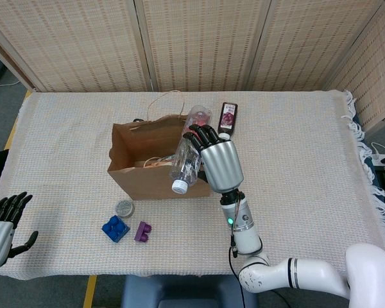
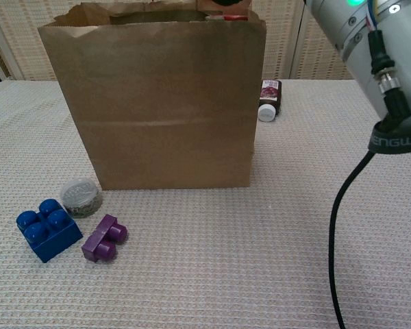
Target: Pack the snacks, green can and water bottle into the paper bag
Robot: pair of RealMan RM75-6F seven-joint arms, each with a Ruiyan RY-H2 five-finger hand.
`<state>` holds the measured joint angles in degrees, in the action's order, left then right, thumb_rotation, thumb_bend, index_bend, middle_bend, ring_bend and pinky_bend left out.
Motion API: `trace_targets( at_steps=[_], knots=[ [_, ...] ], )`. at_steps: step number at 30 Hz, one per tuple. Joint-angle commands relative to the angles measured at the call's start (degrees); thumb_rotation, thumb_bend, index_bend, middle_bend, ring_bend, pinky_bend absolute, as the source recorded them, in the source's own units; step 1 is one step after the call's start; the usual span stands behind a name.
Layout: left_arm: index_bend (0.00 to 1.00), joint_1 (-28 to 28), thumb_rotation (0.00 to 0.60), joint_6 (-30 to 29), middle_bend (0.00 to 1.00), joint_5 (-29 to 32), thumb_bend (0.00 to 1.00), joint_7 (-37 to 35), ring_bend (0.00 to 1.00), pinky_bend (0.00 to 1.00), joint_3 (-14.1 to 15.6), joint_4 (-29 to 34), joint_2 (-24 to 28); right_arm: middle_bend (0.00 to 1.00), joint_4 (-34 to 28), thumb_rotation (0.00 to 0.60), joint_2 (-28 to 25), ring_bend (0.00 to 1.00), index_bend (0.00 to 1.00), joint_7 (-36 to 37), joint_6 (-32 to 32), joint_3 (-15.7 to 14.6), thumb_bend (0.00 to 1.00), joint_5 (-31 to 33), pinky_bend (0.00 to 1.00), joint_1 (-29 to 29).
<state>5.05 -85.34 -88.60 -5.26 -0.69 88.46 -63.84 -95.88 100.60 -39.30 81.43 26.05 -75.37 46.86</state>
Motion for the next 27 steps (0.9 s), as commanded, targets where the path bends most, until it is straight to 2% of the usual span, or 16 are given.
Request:
trace_targets(
  at_steps=[1, 15, 19, 22, 23, 24, 25, 27],
  knots=[
    [0.04, 0.0, 0.600, 0.0, 0.00, 0.0, 0.35, 0.1, 0.00, 0.00, 0.0, 0.0, 0.0, 0.55, -1.6, 0.600, 0.8, 0.49, 0.66, 1.8, 0.3, 1.3, 0.40, 2.1, 0.82, 0.0],
    [0.04, 0.0, 0.600, 0.0, 0.00, 0.0, 0.35, -0.1, 0.00, 0.00, 0.0, -0.1, 0.0, 0.55, 0.7, 0.600, 5.5, 0.49, 0.64, 1.7, -0.3, 2.1, 0.40, 5.2, 0.82, 3.3],
    [0.04, 0.0, 0.600, 0.0, 0.00, -0.1, 0.35, -0.2, 0.00, 0.00, 0.0, -0.1, 0.0, 0.55, 2.4, 0.600, 6.8, 0.47, 0.58, 2.0, -0.6, 1.7, 0.40, 6.1, 0.82, 3.8],
    [0.04, 0.0, 0.600, 0.0, 0.00, -0.1, 0.35, -0.2, 0.00, 0.00, 0.1, -0.1, 0.1, 0.55, 3.0, 0.600, 7.8, 0.41, 0.46, 2.5, -0.9, 1.9, 0.40, 7.2, 0.79, 4.1],
    [0.04, 0.0, 0.600, 0.0, 0.00, -0.1, 0.35, -0.2, 0.00, 0.00, 0.1, -0.1, 0.1, 0.53, 3.3, 0.600, 8.2, 0.38, 0.39, 2.6, -1.0, 1.8, 0.40, 7.5, 0.78, 4.3],
    [0.04, 0.0, 0.600, 0.0, 0.00, -0.1, 0.35, -0.2, 0.00, 0.00, 0.1, -0.1, 0.0, 0.48, 3.4, 0.600, 8.4, 0.33, 0.28, 2.9, -1.1, 1.7, 0.39, 7.7, 0.75, 4.3],
    [0.04, 0.0, 0.600, 0.0, 0.00, -0.1, 0.35, -0.3, 0.00, 0.00, 0.1, -0.1, 0.1, 0.43, 3.5, 0.600, 8.7, 0.29, 0.22, 3.4, -1.2, 1.7, 0.38, 7.9, 0.74, 4.3],
    [0.04, 0.0, 0.600, 0.1, 0.00, -0.1, 0.35, -0.3, 0.00, 0.00, 0.1, -0.1, 0.1, 0.31, 3.6, 0.600, 9.2, 0.19, 0.06, 4.7, -1.2, 1.8, 0.32, 7.9, 0.69, 4.4]
  ],
)
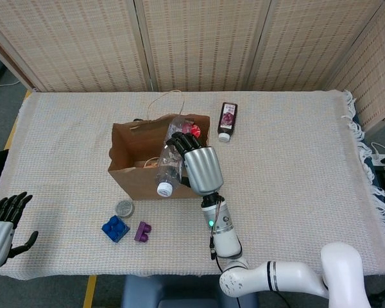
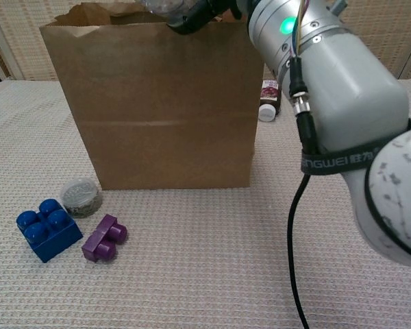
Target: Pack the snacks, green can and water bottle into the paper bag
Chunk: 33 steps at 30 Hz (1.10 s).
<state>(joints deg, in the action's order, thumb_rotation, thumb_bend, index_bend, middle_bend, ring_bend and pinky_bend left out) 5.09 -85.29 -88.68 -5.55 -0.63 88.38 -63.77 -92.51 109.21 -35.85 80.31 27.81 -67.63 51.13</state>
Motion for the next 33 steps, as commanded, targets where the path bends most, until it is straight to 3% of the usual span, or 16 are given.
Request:
trace_targets(
  at_steps=[1, 5, 9, 19, 29, 33],
  knots=[
    [0.04, 0.0, 0.600, 0.0, 0.00, 0.0, 0.35, 0.0, 0.00, 0.00, 0.0, 0.0, 0.0, 0.28, 0.3, 0.600, 0.8, 0.16, 0.03, 1.9, -0.1, 0.0, 0.29, 0.1, 0.67, 0.1],
    [0.04, 0.0, 0.600, 0.0, 0.00, -0.1, 0.35, -0.3, 0.00, 0.00, 0.1, -0.1, 0.1, 0.10, 0.4, 0.600, 1.5, 0.02, 0.00, 4.2, 0.2, 0.4, 0.15, 0.5, 0.56, -0.2],
    [0.04, 0.0, 0.600, 0.0, 0.00, -0.2, 0.35, -0.4, 0.00, 0.00, 0.1, -0.2, 0.1, 0.04, 0.7, 0.600, 1.7, 0.00, 0.00, 4.1, 1.2, 1.1, 0.09, 0.6, 0.52, -0.3],
    [0.04, 0.0, 0.600, 0.0, 0.00, -0.1, 0.35, 0.0, 0.00, 0.00, 0.1, -0.1, 0.0, 0.03, -1.8, 0.600, 0.4, 0.00, 0.00, 4.4, 2.2, 2.9, 0.07, 1.5, 0.52, -0.8],
    [0.04, 0.0, 0.600, -0.1, 0.00, -0.1, 0.35, 0.1, 0.00, 0.00, 0.1, -0.1, 0.0, 0.03, -2.8, 0.600, 0.1, 0.00, 0.00, 1.6, 3.9, 8.1, 0.07, 3.0, 0.52, 1.5],
    [0.04, 0.0, 0.600, 0.0, 0.00, -0.1, 0.35, 0.0, 0.00, 0.00, 0.1, -0.1, 0.0, 0.03, -4.5, 0.600, -1.3, 0.00, 0.00, 0.6, 4.3, 8.4, 0.07, 4.0, 0.52, 1.2]
  ],
)
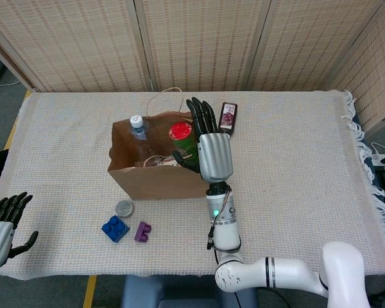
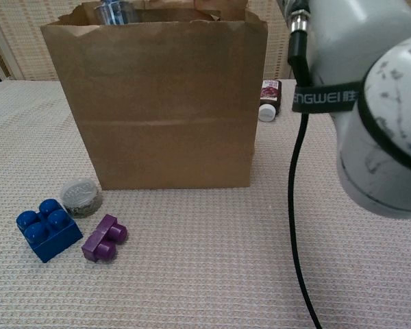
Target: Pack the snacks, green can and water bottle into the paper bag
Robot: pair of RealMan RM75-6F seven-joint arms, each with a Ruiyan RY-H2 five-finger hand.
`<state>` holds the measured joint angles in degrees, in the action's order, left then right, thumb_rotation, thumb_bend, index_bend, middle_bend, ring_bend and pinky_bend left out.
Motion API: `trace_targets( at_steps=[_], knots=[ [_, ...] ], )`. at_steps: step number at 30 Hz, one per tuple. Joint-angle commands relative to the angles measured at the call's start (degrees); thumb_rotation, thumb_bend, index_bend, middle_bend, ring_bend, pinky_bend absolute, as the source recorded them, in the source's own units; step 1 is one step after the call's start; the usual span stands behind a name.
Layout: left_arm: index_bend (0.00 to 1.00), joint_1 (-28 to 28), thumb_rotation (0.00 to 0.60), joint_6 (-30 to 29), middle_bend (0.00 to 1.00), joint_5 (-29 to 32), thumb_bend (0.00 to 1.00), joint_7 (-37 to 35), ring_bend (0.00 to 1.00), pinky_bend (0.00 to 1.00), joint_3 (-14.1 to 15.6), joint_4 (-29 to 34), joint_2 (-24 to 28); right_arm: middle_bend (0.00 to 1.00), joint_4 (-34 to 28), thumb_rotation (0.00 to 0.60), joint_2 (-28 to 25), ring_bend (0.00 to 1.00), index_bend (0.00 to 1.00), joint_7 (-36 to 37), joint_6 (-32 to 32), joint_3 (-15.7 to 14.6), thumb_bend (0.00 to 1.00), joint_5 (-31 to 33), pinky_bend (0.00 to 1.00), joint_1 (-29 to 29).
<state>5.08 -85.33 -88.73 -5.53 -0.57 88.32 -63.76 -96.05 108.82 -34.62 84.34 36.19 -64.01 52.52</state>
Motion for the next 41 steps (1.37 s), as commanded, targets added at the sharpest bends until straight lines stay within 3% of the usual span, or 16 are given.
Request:
trace_targets(
  at_steps=[1, 7, 12, 16, 20, 23, 29, 35, 41],
  knots=[
    [0.04, 0.0, 0.600, 0.0, 0.00, 0.0, 0.35, 0.0, 0.00, 0.00, 0.0, 0.0, 0.0, 0.03, -1.8, 0.600, -1.6, 0.00, 0.00, -0.8, 0.3, -0.4, 0.07, 0.3, 0.52, -0.7],
    [0.04, 0.0, 0.600, 0.0, 0.00, -0.1, 0.35, -0.1, 0.00, 0.00, 0.0, -0.1, 0.0, 0.03, -8.1, 0.600, -8.7, 0.00, 0.00, -2.1, 0.3, -5.8, 0.07, -2.2, 0.51, -5.5],
    [0.04, 0.0, 0.600, 0.0, 0.00, 0.0, 0.35, 0.3, 0.00, 0.00, 0.0, 0.0, 0.0, 0.03, -16.3, 0.600, -22.2, 0.00, 0.00, -4.9, -2.1, -13.3, 0.07, -6.7, 0.47, -12.0],
    [0.04, 0.0, 0.600, 0.0, 0.00, 0.2, 0.35, 0.8, 0.00, 0.00, -0.1, 0.2, -0.1, 0.01, -20.6, 0.600, -33.1, 0.00, 0.00, -6.6, -1.3, -20.9, 0.07, -13.0, 0.41, -18.5],
    [0.04, -0.1, 0.600, -0.2, 0.00, 0.2, 0.35, 1.5, 0.00, 0.00, -0.1, 0.3, -0.2, 0.01, -17.9, 0.600, -40.2, 0.00, 0.00, -7.1, 3.3, -31.0, 0.07, -23.6, 0.39, -26.5],
    [0.04, -0.2, 0.600, -0.2, 0.00, 0.3, 0.35, 2.0, 0.00, 0.00, -0.1, 0.4, -0.3, 0.01, -12.4, 0.600, -41.4, 0.00, 0.00, -4.1, 8.2, -36.4, 0.07, -30.0, 0.38, -31.9],
    [0.04, -0.3, 0.600, -0.5, 0.00, 0.5, 0.35, 3.0, 0.00, 0.00, -0.2, 0.6, -0.5, 0.01, -3.2, 0.600, -41.0, 0.00, 0.00, 2.6, 15.4, -43.0, 0.07, -35.3, 0.37, -41.0],
    [0.00, -0.3, 0.600, -0.4, 0.00, 0.9, 0.35, 3.5, 0.00, 0.00, -0.4, 0.7, -0.6, 0.00, 3.7, 0.600, -39.7, 0.00, 0.00, 7.5, 17.0, -45.5, 0.07, -35.2, 0.36, -46.5],
    [0.00, -0.4, 0.600, -0.7, 0.00, 0.9, 0.35, 4.1, 0.00, 0.00, -0.5, 0.7, -0.8, 0.00, 8.0, 0.600, -38.6, 0.00, 0.00, 10.1, 15.9, -45.4, 0.07, -34.8, 0.35, -48.7]
  ],
)
